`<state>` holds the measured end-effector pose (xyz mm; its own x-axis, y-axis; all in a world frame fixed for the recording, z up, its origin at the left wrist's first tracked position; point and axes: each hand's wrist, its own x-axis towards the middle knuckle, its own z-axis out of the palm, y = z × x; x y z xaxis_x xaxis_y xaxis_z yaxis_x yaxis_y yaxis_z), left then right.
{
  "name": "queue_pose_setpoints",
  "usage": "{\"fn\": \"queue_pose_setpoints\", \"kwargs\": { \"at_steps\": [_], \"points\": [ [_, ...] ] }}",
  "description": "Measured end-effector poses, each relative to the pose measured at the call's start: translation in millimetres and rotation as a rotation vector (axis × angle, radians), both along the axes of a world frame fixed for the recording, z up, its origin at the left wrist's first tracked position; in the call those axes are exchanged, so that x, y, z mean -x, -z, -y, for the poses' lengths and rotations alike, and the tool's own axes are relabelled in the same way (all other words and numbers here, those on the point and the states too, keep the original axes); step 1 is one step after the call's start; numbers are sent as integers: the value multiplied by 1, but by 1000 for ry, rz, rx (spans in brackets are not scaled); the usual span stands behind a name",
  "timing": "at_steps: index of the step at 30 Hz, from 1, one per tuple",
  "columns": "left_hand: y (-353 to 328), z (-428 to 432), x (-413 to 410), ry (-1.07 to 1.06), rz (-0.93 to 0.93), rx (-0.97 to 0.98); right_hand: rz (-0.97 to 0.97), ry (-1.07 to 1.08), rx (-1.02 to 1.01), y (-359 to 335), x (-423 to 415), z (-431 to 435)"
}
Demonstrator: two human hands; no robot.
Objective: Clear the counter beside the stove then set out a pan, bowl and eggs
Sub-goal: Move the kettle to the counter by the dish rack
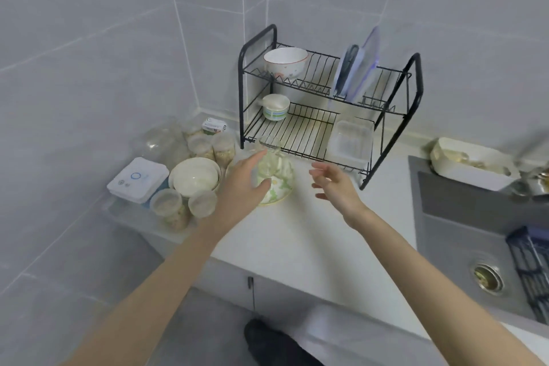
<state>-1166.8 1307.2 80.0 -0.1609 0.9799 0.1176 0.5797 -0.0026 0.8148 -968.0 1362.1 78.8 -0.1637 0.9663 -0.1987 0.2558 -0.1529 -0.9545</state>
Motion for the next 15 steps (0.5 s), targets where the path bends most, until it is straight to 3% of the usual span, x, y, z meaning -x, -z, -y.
{"fn": "queue_pose_setpoints", "kwargs": {
  "at_steps": [4, 15],
  "points": [
    [-14, 46, -33, 76, 14, 11, 3, 32, -34, -17, -34, 64],
    [-38, 131, -180, 472, 23, 18, -7, 406, -56, -31, -179, 225]
  ]
}}
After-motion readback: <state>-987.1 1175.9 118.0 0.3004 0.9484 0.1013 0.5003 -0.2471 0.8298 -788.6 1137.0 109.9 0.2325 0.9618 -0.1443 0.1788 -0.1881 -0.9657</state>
